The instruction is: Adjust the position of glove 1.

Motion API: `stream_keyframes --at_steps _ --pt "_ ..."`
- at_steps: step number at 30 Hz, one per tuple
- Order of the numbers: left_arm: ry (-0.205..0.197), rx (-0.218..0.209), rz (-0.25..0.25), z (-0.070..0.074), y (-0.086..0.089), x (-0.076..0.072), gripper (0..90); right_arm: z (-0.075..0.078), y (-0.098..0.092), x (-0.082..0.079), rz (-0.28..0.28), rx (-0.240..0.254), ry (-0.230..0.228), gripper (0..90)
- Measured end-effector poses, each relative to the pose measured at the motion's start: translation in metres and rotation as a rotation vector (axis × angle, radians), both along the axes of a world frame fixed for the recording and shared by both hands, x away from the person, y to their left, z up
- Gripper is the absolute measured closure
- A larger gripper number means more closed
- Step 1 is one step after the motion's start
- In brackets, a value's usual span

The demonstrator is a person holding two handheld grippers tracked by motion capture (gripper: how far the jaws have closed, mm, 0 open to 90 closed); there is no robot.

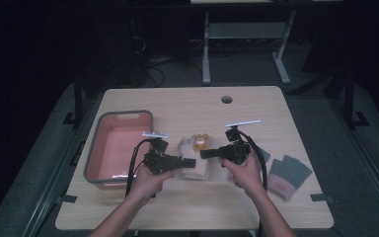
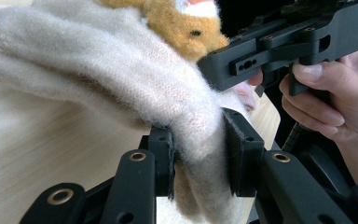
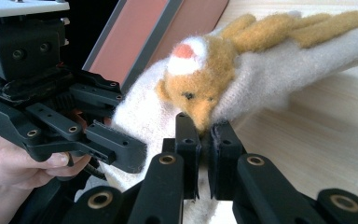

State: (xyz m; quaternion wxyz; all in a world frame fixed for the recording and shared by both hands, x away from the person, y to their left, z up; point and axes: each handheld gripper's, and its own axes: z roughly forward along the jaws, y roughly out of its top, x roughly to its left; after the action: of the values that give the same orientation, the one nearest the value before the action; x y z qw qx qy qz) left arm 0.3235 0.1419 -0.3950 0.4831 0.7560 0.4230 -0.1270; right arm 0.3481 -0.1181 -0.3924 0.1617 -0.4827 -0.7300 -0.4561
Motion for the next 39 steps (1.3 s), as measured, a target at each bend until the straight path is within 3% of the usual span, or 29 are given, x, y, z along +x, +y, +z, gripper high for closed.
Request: stream_keyframes --at_steps 22,39 --pt "-0.02 -0.015 0.001 0.022 0.018 0.008 67.2 0.028 0.016 0.009 0.017 -0.006 -0.028 84.0" --pt "-0.021 -0.024 0.024 0.032 0.034 0.009 67.2 0.038 0.033 0.017 0.045 -0.007 -0.036 84.0"
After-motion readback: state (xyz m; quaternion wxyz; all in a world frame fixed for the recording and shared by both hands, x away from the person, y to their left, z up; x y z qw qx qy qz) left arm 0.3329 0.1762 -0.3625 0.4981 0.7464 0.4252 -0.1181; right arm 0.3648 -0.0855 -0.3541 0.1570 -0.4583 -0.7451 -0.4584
